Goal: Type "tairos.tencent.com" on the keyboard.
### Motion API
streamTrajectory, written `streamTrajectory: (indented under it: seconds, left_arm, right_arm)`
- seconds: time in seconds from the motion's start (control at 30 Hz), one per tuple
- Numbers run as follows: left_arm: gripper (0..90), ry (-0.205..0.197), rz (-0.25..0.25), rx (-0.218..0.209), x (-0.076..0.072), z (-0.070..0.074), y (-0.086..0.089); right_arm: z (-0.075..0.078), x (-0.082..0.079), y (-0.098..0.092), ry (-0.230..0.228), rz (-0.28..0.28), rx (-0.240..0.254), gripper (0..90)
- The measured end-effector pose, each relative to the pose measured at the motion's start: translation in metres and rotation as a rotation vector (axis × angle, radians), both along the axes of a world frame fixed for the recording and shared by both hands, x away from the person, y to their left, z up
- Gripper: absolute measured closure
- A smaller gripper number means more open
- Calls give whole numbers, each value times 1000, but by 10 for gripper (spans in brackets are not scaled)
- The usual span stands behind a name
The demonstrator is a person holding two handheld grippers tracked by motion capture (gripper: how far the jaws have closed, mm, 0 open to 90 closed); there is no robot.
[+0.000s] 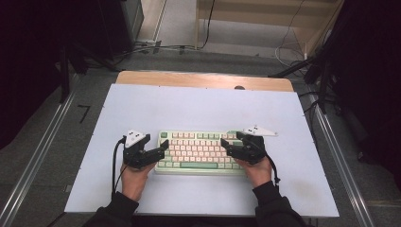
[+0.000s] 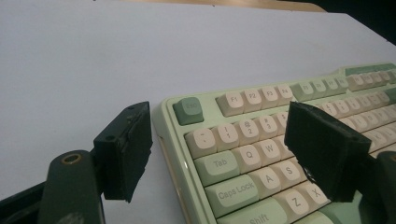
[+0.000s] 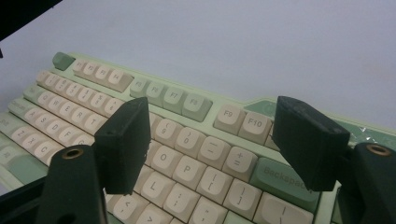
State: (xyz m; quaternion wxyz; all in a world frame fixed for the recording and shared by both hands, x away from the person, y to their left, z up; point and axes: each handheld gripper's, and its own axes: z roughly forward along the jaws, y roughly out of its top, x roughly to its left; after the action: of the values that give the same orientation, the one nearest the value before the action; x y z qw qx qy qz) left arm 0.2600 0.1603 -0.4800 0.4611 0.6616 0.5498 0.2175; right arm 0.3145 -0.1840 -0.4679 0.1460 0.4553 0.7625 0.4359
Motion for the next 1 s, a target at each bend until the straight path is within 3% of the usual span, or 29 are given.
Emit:
streamTrajectory:
  seconds: [0.73,0.9,1.0]
  left_arm:
    - [263,3,-68,18,-3,-2,-12]
    - [355,20,-129,-6,-1,-5,-15]
    - [534,41,-192,-31,4,-11,-21]
  right_arm:
    - [-1,-1,0,1,2,-9,285]
    - [-2,-1,1,5,6,-12,285]
    - [-3,-1,2,4,7,-18,288]
